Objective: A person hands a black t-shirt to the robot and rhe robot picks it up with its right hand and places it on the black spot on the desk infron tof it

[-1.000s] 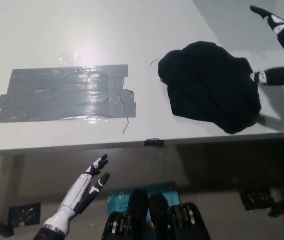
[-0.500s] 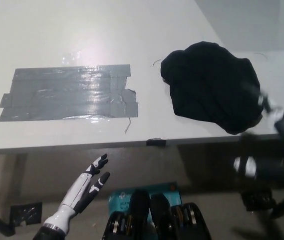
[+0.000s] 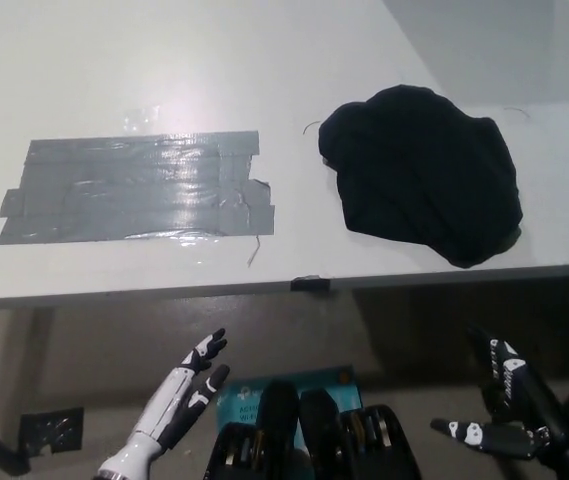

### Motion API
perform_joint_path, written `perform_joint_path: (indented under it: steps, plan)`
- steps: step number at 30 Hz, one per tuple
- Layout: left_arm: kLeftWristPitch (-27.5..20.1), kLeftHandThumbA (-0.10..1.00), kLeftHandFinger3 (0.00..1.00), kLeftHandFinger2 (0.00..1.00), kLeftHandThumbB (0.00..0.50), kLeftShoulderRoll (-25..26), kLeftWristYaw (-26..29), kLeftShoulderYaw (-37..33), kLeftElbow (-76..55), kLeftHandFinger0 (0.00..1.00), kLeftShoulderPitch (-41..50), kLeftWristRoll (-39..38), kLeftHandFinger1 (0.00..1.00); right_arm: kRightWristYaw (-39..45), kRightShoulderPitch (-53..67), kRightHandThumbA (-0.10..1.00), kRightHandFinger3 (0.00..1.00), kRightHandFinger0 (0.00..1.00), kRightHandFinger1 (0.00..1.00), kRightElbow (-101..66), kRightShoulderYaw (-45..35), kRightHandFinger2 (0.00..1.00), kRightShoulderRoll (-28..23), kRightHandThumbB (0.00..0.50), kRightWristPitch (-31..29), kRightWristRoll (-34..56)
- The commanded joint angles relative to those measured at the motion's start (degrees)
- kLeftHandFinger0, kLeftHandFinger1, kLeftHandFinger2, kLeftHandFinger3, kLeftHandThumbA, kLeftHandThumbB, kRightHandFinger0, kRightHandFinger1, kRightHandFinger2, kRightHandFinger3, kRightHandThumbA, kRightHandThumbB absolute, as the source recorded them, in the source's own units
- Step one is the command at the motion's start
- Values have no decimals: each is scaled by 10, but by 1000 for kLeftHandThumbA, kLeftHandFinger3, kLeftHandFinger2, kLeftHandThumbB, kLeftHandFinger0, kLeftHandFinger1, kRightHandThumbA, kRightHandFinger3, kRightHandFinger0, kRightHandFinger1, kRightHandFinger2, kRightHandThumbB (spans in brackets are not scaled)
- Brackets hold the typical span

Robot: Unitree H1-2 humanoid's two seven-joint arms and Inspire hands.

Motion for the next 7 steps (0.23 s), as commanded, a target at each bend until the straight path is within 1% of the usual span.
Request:
perform_joint_path:
  steps: [1,4,7]
  plan:
    - [-22,1000,1000,1000,500,-3,12,-2,-17,1000,5,3,1000,12,-19,950,1000,1000,1000,2,15,1000,-18,261,-48,-8]
    - [-22,1000,1000,1000,500,-4,9,0,-20,1000,8,-4,1000,22,-19,931,1000,1000,1000,-6,30,1000,-30,229,-33,-16]
    - [-24,1000,1000,1000,500,-4,9,1,-19,1000,8,-5,1000,26,-20,918,1000,1000,1000,-10,37,1000,-36,222,-21,-19]
